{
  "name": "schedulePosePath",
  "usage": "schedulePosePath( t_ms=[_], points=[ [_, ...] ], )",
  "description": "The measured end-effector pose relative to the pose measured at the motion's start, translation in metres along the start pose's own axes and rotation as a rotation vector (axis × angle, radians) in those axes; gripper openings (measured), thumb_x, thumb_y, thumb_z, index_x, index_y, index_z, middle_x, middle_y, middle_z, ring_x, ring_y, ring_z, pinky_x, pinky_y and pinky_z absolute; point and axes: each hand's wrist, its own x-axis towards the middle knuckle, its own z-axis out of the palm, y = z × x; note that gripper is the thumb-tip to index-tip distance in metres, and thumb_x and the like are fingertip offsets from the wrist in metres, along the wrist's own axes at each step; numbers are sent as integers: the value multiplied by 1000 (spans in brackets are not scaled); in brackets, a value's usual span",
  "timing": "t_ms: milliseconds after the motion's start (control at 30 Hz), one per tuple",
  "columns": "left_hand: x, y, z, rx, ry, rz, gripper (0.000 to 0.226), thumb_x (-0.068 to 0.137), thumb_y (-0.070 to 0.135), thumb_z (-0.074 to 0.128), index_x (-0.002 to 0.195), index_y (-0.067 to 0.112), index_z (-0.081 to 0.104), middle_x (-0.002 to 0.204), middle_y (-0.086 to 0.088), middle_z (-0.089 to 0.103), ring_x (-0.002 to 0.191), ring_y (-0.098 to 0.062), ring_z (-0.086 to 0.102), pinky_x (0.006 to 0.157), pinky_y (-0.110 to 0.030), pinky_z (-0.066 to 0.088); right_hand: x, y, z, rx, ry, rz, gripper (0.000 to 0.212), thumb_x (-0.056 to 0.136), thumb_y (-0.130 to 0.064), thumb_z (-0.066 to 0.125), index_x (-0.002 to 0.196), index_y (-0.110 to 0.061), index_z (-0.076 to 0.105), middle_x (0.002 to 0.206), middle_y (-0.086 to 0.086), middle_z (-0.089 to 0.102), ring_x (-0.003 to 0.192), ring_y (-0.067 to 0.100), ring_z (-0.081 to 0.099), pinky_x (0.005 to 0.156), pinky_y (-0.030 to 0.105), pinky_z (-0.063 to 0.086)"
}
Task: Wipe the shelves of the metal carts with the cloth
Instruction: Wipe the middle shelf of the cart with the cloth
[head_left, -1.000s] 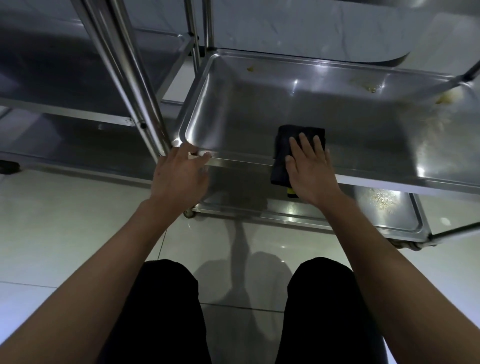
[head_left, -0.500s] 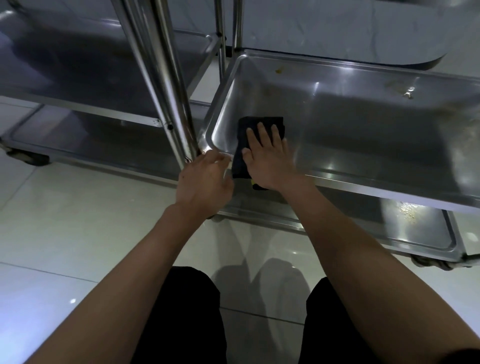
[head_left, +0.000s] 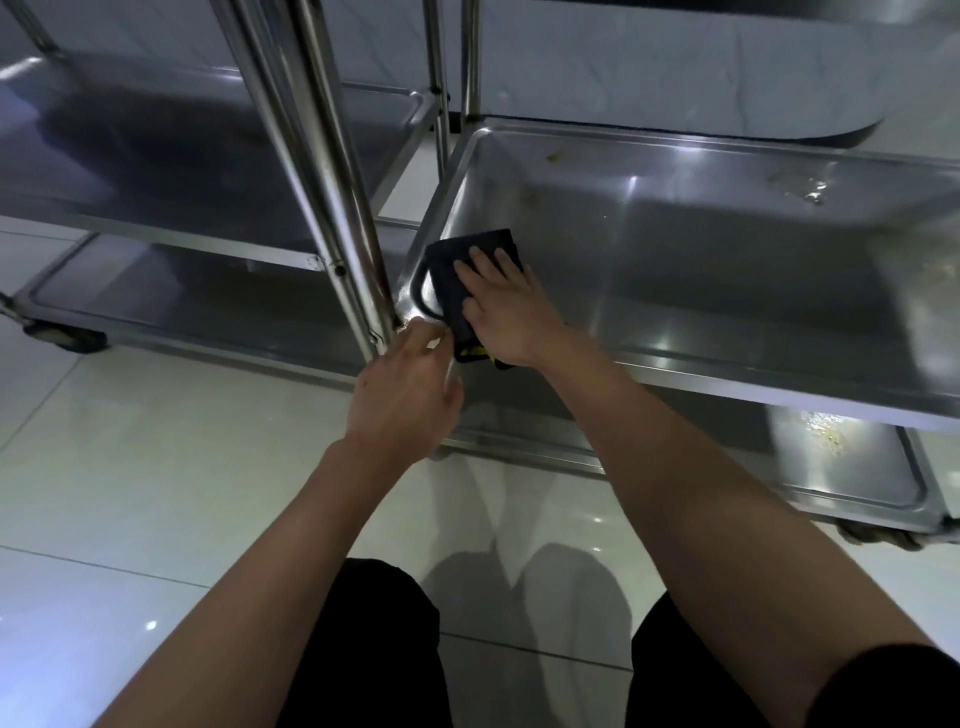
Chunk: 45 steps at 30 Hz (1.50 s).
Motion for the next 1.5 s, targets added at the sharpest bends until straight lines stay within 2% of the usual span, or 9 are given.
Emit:
schedulePosePath(
  t_ms=[200,467,667,800,933,1100,1200,1333,1500],
  points=[
    [8,17,-6,73,-18,-64,42,95,34,51,133,16,58,135,-7,54,122,-29,54,100,-50,43,-52,54,-8,-95,118,153,57,104,-28,26,158,-12,16,167,10,9,154,27,1,123,48,0],
    [38,102,6,30,-30,197,35,93,40,51,123,25,63,124,-3,57,115,-27,54,92,-48,45,-143,140,-33,-67,189,352,55,106,-24,29,157,-8,19,166,15,11,154,29,6,122,45,14],
    [51,134,21,-115,-12,254,27,95,36,56,115,27,71,114,-1,60,106,-26,58,89,-51,52,-206,201,-54,-63,217,501,54,105,-22,29,156,-6,23,164,17,15,153,32,10,122,46,18],
    [59,143,27,-103,3,239,21,95,34,57,103,27,75,102,1,60,97,-23,57,81,-43,54,-232,227,-60,-53,256,596,52,105,-20,29,155,-7,27,164,17,17,153,32,12,122,45,20],
    [61,142,28,-79,-13,252,23,96,35,56,98,25,76,94,-1,61,95,-25,56,79,-40,53,-230,225,-56,-50,257,641,55,104,-26,26,156,-9,27,164,16,18,153,31,12,122,47,19],
    [54,132,19,-105,-68,317,32,99,38,54,123,24,70,116,-1,65,111,-25,53,92,-43,49,-214,211,-49,-91,239,634,70,92,-40,12,156,-12,23,164,16,17,153,32,11,121,50,17],
    [58,103,7,-93,-12,254,38,98,40,54,130,23,65,120,-3,66,112,-27,57,95,-46,49,-199,201,-46,-94,216,610,67,97,-40,15,157,-12,20,165,17,15,153,33,9,122,50,14],
    [66,39,-5,66,19,69,31,97,39,52,117,19,67,110,-10,64,103,-33,59,89,-47,51,-165,178,-40,-155,171,547,62,103,-34,26,157,-5,15,164,22,10,152,39,6,121,53,13],
    [55,14,-2,74,50,53,32,101,38,49,110,20,73,109,-8,66,98,-32,61,86,-45,51,-97,126,-29,-126,130,425,64,104,-35,29,158,-6,11,165,21,5,152,40,2,121,55,8]
  ],
)
